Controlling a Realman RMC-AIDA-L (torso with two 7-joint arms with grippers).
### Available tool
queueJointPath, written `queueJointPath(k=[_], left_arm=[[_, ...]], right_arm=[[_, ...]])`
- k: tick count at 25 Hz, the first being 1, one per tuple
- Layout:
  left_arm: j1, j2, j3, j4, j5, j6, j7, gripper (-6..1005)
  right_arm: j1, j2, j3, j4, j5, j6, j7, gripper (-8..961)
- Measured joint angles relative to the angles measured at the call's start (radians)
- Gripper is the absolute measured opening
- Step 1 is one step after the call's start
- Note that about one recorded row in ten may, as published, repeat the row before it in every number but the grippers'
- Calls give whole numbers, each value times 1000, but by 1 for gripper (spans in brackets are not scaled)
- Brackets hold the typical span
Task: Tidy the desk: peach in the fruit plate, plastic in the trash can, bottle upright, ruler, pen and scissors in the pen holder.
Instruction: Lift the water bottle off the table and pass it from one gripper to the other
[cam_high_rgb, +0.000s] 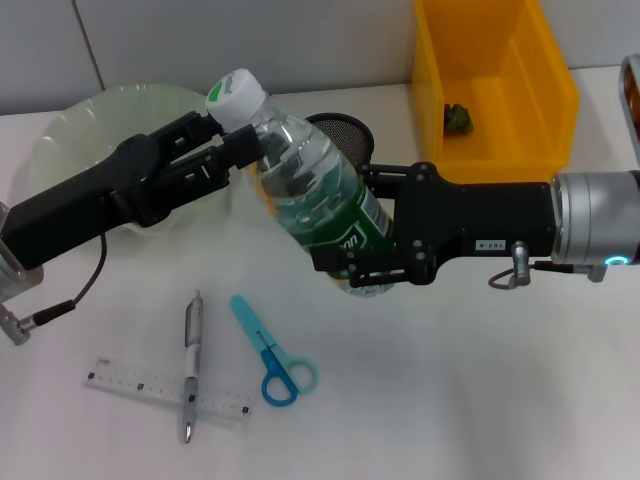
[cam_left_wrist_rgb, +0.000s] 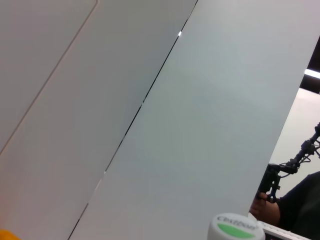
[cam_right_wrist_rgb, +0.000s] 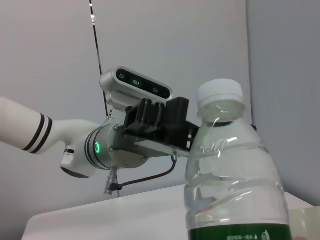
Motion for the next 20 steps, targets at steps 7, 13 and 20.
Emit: queueJointPath(k=[7, 13, 20], left_arm=[[-2, -2, -1, -34, -23, 3, 33, 811], [-6, -1, -1, -69, -51, 9, 63, 811], [-9, -3, -3, -97, -74, 11, 83, 811]], right_arm=[[14, 0, -3, 58, 27, 0, -21, 788], [17, 0, -3, 76, 42, -1, -29, 790], [30, 0, -14, 117, 60, -2, -41, 791]])
